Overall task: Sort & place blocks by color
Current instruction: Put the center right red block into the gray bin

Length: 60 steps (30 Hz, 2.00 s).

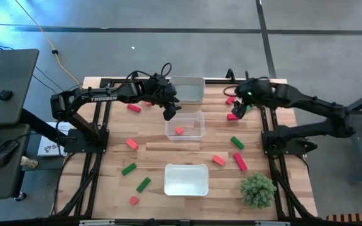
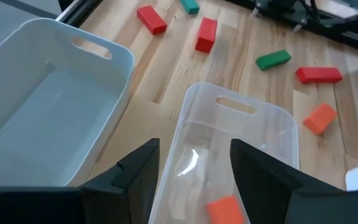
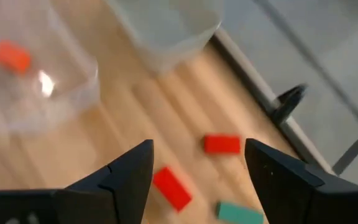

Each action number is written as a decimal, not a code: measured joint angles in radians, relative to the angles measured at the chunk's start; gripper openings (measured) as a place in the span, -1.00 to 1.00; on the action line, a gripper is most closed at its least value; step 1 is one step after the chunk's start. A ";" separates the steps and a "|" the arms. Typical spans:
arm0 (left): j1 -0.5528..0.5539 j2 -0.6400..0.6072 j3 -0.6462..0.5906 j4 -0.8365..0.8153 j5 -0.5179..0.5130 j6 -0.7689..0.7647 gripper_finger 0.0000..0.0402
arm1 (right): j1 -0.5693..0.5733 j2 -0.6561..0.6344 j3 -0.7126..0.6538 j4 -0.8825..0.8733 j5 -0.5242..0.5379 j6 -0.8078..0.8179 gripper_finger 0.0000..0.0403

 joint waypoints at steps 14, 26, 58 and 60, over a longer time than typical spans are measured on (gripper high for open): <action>0.000 0.000 0.000 -0.018 0.000 0.003 -0.07 | -0.057 0.282 0.009 -0.092 -0.183 -0.241 0.21; 0.000 0.000 0.000 -0.018 -0.001 0.003 -0.07 | -0.057 0.465 0.009 -0.137 -0.182 -0.423 0.21; -0.003 0.000 0.000 -0.018 -0.001 0.003 -0.07 | -0.205 0.654 0.008 -0.147 -0.164 -0.526 0.21; -0.003 0.000 0.000 -0.018 -0.001 0.003 -0.07 | -0.205 0.675 0.008 -0.142 -0.157 -0.524 0.21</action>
